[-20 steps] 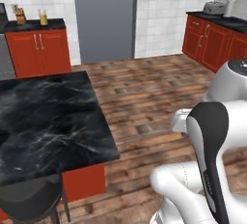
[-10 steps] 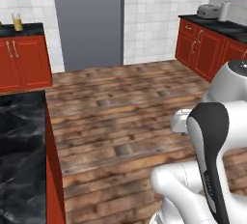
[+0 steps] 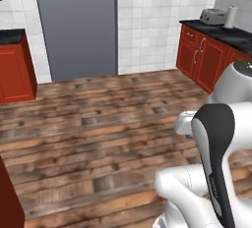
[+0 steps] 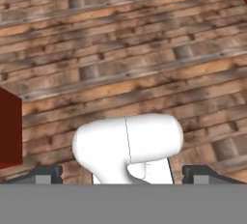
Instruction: There is a tray on the dining counter. Grab the cup, mug, and pitcher and place them on the tray. The pitcher may be placed next to the tray if it cannot fit the tray.
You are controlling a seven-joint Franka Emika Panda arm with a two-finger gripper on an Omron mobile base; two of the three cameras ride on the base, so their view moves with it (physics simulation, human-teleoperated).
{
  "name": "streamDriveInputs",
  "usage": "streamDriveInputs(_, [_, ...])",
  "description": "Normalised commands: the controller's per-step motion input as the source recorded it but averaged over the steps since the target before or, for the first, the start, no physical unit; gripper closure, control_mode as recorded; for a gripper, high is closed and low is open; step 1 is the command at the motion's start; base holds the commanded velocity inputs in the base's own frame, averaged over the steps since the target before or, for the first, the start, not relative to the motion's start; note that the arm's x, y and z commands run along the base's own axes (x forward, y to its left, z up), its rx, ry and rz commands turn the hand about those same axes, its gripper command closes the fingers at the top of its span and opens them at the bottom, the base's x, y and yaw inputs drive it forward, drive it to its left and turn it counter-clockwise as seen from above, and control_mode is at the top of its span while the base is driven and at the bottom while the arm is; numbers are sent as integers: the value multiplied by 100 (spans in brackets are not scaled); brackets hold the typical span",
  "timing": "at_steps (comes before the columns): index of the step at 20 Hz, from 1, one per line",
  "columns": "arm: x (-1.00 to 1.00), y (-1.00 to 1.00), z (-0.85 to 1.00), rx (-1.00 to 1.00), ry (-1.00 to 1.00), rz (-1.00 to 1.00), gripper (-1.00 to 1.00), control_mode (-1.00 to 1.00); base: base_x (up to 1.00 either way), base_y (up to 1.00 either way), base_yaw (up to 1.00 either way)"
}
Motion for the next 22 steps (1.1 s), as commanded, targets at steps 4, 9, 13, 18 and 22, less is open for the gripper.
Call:
streamDriveInputs(4, [0,0,0,0,0,0,-100,100,100,-37,2])
streamDriveInputs(9, [0,0,0,0,0,0,-100,100,100,8,0])
streamDriveInputs(13, [0,0,0,0,0,0,-100,100,100,35,-1])
streamDriveInputs(18, [0,0,0,0,0,0,-100,100,100,51,-3])
streamDriveInputs(22, [0,0,0,0,0,0,-100,100,100,54,-5])
